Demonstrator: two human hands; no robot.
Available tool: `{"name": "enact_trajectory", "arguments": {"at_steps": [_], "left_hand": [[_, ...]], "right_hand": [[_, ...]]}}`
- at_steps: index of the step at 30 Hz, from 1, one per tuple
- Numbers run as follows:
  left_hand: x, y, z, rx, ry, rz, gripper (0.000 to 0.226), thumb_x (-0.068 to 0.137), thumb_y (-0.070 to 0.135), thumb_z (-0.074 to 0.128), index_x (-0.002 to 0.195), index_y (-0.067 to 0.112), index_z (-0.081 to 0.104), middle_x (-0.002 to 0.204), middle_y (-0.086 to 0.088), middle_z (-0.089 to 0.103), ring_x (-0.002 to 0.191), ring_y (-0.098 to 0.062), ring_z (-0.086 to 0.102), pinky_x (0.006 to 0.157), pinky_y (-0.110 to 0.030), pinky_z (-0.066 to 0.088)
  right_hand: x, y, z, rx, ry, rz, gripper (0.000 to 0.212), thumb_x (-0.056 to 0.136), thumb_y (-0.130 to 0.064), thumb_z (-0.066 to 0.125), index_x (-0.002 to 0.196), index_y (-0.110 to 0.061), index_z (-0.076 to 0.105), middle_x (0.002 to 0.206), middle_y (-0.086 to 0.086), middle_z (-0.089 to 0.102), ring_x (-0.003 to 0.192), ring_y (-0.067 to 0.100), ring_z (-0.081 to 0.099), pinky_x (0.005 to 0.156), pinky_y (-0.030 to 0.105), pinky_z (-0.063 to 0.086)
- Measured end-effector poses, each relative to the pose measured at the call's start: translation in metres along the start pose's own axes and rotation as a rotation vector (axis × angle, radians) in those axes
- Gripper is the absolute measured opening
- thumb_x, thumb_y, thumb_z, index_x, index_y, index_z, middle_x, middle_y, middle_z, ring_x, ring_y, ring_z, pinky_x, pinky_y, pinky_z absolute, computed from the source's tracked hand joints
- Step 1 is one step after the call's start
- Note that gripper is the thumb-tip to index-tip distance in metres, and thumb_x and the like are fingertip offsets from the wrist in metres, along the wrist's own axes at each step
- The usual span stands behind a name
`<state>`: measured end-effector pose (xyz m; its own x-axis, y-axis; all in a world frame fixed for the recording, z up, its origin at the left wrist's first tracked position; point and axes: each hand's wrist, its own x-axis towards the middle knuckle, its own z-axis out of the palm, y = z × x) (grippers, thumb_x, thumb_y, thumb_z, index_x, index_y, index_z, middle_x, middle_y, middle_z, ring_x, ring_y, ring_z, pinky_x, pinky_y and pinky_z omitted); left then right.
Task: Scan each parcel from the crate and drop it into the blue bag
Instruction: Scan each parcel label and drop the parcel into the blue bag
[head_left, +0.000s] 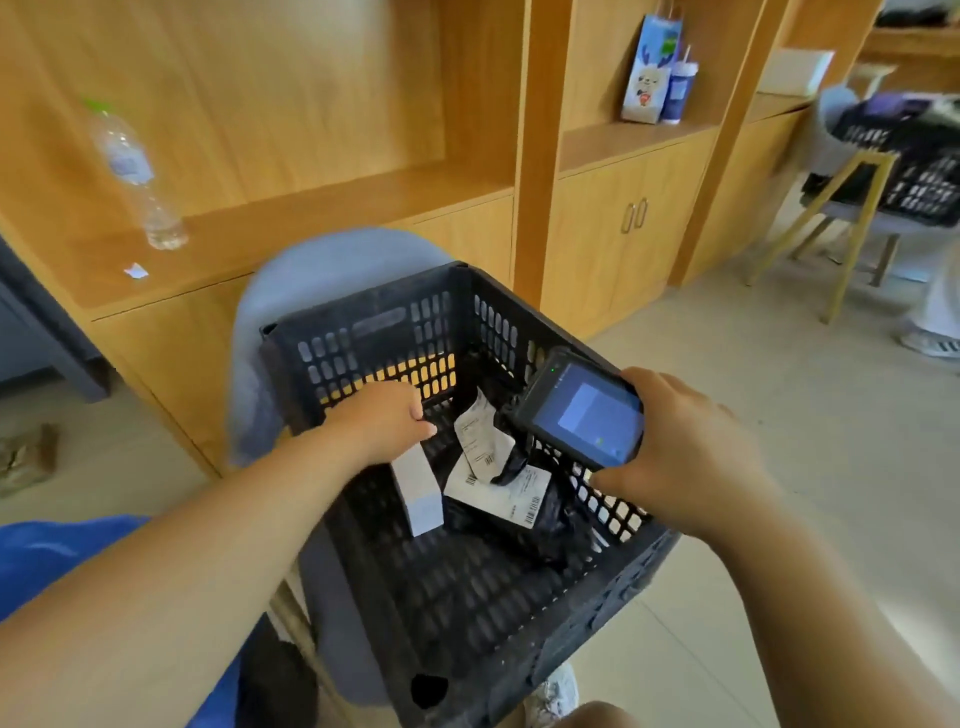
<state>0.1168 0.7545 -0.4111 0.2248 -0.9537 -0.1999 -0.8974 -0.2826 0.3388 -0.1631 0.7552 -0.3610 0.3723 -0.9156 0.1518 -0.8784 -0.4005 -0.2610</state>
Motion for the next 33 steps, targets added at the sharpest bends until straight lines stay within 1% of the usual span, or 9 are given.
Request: {"name": "enact_trajectory", "arguments": {"at_steps": [4, 7, 10, 13, 15, 19, 27, 31, 33], "left_hand": [[0.062, 0.002, 0.039, 0.215, -0.169, -0.134, 0.036, 0.092, 0.044, 0.055, 0.098, 0.009, 0.061, 0.093, -0.005, 0.06, 0.085, -0.021, 0.059, 0.071, -0.032, 0.046], [0.092, -0.003, 0.066, 0.412, -0.357, -0.286, 0.065, 0.093, 0.06, 0.042, 0.132, 0.009, 0.053, 0.13, -0.011, 0.055, 0.116, -0.027, 0.053, 0.094, -0.036, 0.043], [0.108, -0.009, 0.092, 0.332, -0.502, -0.494, 0.08, 0.091, 0.065, 0.04, 0.146, 0.007, 0.034, 0.148, -0.013, 0.039, 0.132, -0.029, 0.04, 0.103, -0.035, 0.034], [0.11, -0.006, 0.11, 0.253, -0.621, -0.544, 0.056, 0.099, 0.046, 0.042, 0.134, 0.003, 0.044, 0.129, -0.015, 0.05, 0.115, -0.027, 0.051, 0.092, -0.032, 0.042], [0.108, 0.0, 0.112, 0.238, -0.626, -0.542, 0.034, 0.1, 0.032, 0.04, 0.096, 0.001, 0.054, 0.092, -0.012, 0.054, 0.078, -0.023, 0.056, 0.062, -0.026, 0.048], [0.108, 0.001, 0.099, 0.16, -0.452, -0.559, 0.023, 0.094, 0.028, 0.051, 0.098, 0.005, 0.047, 0.078, -0.009, 0.047, 0.061, -0.022, 0.05, 0.044, -0.026, 0.04], [0.083, -0.005, 0.037, -0.227, -0.046, -0.519, 0.03, 0.084, 0.023, 0.064, 0.103, 0.003, 0.05, 0.084, -0.013, 0.059, 0.075, -0.029, 0.063, 0.049, -0.03, 0.052], [0.047, -0.005, 0.004, -0.523, 0.165, -0.48, 0.025, 0.084, 0.02, 0.066, 0.097, 0.0, 0.059, 0.095, -0.017, 0.064, 0.084, -0.032, 0.066, 0.074, -0.045, 0.06], [0.02, -0.006, -0.012, -0.744, 0.276, -0.423, 0.02, 0.084, 0.02, 0.069, 0.091, 0.003, 0.06, 0.098, -0.014, 0.064, 0.084, -0.028, 0.065, 0.065, -0.042, 0.06]], "right_hand": [[0.034, 0.009, 0.007, -0.06, -0.015, -0.026, 0.06, 0.06, -0.039, 0.072, 0.11, -0.022, 0.044, 0.086, -0.005, 0.048, 0.074, 0.019, 0.047, 0.062, 0.03, 0.034], [0.053, 0.014, 0.013, -0.074, -0.026, -0.07, 0.057, 0.06, -0.038, 0.072, 0.106, -0.02, 0.043, 0.08, -0.007, 0.045, 0.07, 0.018, 0.046, 0.062, 0.031, 0.033], [0.066, 0.018, 0.023, -0.091, -0.025, -0.095, 0.052, 0.061, -0.035, 0.071, 0.102, -0.019, 0.044, 0.077, -0.007, 0.044, 0.067, 0.018, 0.045, 0.061, 0.031, 0.031], [0.073, 0.023, 0.032, -0.074, -0.04, -0.109, 0.056, 0.061, -0.036, 0.072, 0.107, -0.019, 0.045, 0.084, -0.005, 0.049, 0.071, 0.019, 0.048, 0.062, 0.031, 0.033], [0.074, 0.025, 0.036, -0.058, -0.047, -0.112, 0.06, 0.062, -0.038, 0.072, 0.112, -0.019, 0.045, 0.09, -0.004, 0.052, 0.073, 0.019, 0.049, 0.062, 0.031, 0.033], [0.071, 0.031, 0.036, -0.052, -0.038, -0.098, 0.06, 0.062, -0.039, 0.071, 0.112, -0.02, 0.045, 0.092, -0.004, 0.053, 0.073, 0.018, 0.048, 0.06, 0.029, 0.032], [0.046, 0.038, 0.01, -0.027, 0.024, -0.031, 0.06, 0.06, -0.041, 0.071, 0.112, -0.022, 0.045, 0.085, -0.006, 0.049, 0.071, 0.018, 0.047, 0.058, 0.029, 0.03], [0.021, 0.035, -0.006, 0.032, 0.093, -0.011, 0.062, 0.058, -0.042, 0.073, 0.11, -0.023, 0.045, 0.085, -0.007, 0.049, 0.073, 0.018, 0.049, 0.058, 0.029, 0.036], [0.006, 0.031, -0.011, 0.082, 0.122, 0.01, 0.066, 0.057, -0.043, 0.073, 0.113, -0.024, 0.044, 0.088, -0.008, 0.049, 0.075, 0.018, 0.05, 0.06, 0.03, 0.04]]}}
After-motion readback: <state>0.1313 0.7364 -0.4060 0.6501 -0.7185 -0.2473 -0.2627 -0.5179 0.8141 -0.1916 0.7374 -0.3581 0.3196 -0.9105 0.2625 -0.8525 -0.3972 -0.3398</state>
